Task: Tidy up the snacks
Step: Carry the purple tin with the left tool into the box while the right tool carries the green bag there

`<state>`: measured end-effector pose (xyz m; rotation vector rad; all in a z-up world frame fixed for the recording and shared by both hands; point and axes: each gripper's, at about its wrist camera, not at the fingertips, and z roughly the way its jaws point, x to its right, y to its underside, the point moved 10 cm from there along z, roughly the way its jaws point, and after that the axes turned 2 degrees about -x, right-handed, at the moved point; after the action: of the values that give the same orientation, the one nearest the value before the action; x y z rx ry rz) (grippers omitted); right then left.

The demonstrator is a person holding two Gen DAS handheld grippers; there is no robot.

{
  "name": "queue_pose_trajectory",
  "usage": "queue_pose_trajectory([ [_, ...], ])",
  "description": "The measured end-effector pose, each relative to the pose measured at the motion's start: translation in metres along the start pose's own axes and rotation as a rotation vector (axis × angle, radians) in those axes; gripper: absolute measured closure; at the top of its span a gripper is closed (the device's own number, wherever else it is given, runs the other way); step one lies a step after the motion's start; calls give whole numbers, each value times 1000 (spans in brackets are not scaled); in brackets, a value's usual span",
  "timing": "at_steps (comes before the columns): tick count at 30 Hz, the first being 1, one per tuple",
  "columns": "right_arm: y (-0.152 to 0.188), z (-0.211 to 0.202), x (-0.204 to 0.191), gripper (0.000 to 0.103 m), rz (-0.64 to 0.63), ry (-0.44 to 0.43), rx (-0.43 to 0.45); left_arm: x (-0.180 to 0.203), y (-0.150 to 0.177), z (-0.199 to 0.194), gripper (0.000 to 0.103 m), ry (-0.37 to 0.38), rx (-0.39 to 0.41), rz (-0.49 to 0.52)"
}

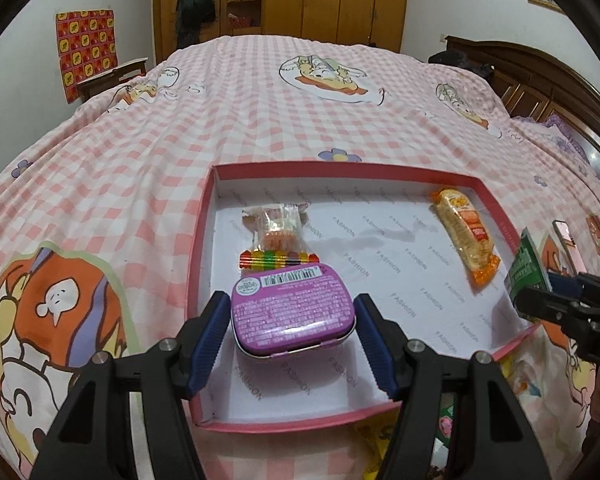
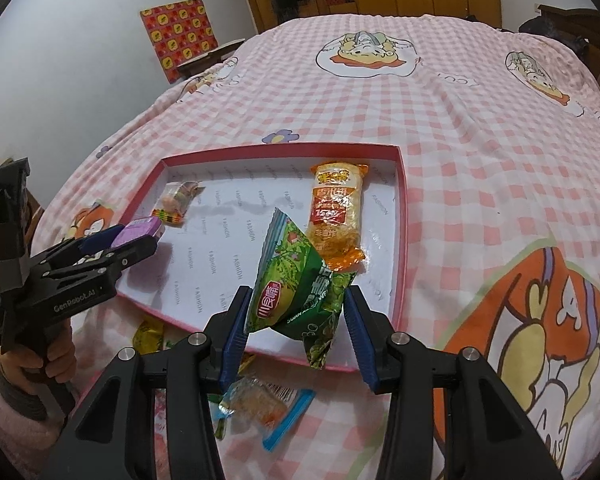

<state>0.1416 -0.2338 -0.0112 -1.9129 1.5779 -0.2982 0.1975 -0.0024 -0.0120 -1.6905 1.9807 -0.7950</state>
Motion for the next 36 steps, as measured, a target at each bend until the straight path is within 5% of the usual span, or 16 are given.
queue_pose_trajectory([
  [36, -16, 36, 16, 56, -18, 84, -4, 4, -11, 30, 36, -28, 4, 39],
])
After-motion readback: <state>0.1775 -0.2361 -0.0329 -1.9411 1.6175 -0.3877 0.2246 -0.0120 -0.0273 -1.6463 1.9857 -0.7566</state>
